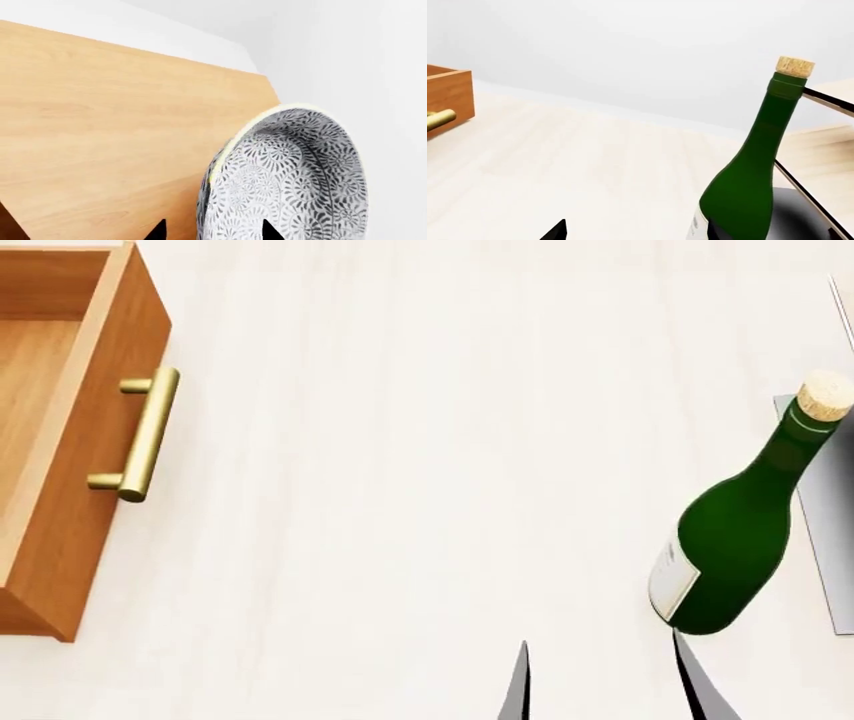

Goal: Put the bowl on top of the cabinet.

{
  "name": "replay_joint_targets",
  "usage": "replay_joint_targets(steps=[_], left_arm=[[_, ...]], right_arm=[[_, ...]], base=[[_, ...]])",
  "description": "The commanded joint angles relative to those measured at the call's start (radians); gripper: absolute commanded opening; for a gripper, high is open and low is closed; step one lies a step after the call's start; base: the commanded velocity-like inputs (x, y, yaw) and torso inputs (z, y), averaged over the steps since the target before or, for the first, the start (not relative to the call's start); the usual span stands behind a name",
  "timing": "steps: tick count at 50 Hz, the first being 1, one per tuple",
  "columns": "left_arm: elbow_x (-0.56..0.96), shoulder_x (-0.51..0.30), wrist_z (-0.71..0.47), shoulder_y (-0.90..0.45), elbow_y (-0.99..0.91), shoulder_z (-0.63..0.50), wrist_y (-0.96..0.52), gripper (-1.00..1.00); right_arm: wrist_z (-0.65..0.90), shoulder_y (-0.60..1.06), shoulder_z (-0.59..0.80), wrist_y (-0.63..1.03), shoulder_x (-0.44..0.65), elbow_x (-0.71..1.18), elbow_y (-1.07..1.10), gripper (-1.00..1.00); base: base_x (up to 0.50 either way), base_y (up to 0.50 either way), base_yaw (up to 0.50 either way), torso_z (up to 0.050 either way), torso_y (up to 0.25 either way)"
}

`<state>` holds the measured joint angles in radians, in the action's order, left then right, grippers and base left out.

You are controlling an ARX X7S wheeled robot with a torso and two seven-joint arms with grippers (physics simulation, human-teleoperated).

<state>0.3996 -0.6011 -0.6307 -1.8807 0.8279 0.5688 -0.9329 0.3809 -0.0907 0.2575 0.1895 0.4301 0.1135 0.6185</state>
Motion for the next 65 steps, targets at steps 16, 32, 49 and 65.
replay_joint_targets(steps=[16,32,49,65], left_arm=[[-0.026,0.065,0.003,0.010,0.010,0.021,-0.057,1.00],[0.051,0.161,-0.102,0.118,-0.365,0.123,-0.234,1.00],[0.302,0.284,0.020,0.666,-1.271,0.098,-0.449,1.00],[0.103,0.488,0.294,1.292,-1.673,-0.081,0.002,1.00]], right_arm=[[-0.014,0.005,-0.015,0.006,-0.014,-0.014,-0.004,1.00],[-0.011,0.007,-0.010,-0.001,-0.013,-0.014,-0.013,1.00],[0.013,-0.005,-0.039,-0.023,-0.011,-0.007,-0.001,1.00],[0.063,-0.046,-0.118,-0.113,-0.008,-0.003,0.033,1.00]], base=[[0.00,0.00,0.00,0.000,-0.003],[0.00,0.00,0.00,0.000,-0.002],[0.00,0.00,0.00,0.000,-0.001],[0.00,0.00,0.00,0.000,-0.006]])
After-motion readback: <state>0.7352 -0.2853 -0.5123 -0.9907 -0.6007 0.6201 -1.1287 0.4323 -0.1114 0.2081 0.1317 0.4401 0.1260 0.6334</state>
